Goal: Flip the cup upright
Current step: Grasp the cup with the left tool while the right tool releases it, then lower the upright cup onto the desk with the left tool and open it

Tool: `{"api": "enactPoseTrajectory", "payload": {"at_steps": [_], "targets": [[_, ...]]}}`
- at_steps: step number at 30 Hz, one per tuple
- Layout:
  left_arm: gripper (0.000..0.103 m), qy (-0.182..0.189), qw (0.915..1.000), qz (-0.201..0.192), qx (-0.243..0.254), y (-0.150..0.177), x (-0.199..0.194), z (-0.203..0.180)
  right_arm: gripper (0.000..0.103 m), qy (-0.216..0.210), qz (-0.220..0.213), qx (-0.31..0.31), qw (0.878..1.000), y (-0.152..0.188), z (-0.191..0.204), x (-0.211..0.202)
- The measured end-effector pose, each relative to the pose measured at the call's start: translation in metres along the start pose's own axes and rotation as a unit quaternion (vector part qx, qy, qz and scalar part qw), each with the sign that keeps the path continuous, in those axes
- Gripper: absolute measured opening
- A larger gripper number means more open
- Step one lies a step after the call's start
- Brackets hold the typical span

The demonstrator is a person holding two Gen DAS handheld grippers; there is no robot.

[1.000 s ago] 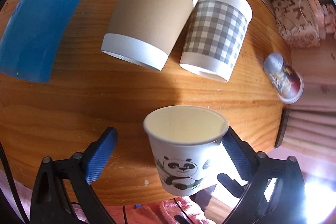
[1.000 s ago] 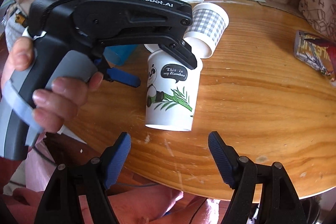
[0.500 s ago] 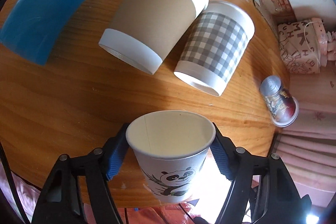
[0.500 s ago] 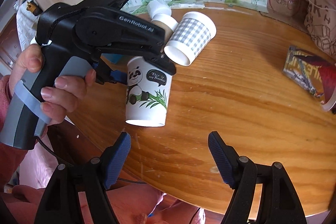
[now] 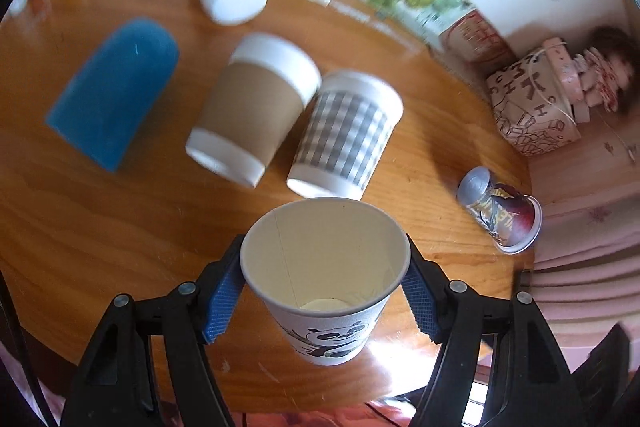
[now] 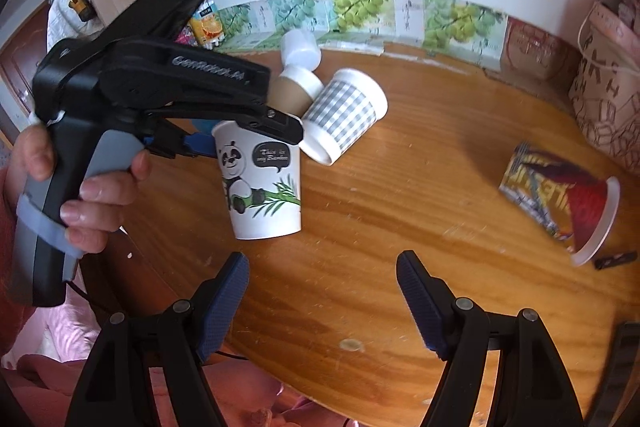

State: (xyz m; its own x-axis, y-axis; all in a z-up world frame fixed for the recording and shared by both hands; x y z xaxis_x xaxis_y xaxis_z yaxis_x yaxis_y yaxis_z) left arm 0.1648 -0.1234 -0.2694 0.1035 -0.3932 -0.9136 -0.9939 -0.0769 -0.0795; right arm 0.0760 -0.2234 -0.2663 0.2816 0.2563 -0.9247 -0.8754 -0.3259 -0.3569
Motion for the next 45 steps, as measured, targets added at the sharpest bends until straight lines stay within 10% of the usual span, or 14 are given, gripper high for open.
{"api": "enactPoseTrajectory", "payload": {"at_steps": [18, 45], "targets": [[0.074, -0.093, 0.9759, -0.17, 0.101, 0.024, 0.001, -0.008, 0.077, 0.014, -0.012, 0.027, 0.999, -0.011, -0.04, -0.001], [0.082, -0.106, 0.9659, -0.086, 0.22, 0.081, 0.01, -0.01, 0.081, 0.029, 0.025, 0.119, 0.992, 0.006, -0.033, 0.021]]}}
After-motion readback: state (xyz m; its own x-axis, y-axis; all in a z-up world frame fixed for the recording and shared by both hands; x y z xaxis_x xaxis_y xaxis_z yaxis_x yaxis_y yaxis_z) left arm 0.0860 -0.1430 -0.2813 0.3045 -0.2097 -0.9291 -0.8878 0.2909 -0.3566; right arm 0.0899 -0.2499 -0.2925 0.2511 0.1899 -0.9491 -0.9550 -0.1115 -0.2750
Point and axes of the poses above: each gripper's, at about its wrist camera, not at the fingertips, and x roughly the way its jaws point, z to its left, y to its underside, the point moved 9 cm from there along x, roughly the way its jaws point, and after that the axes turned 12 degrees about z, right-handed, at the moved point
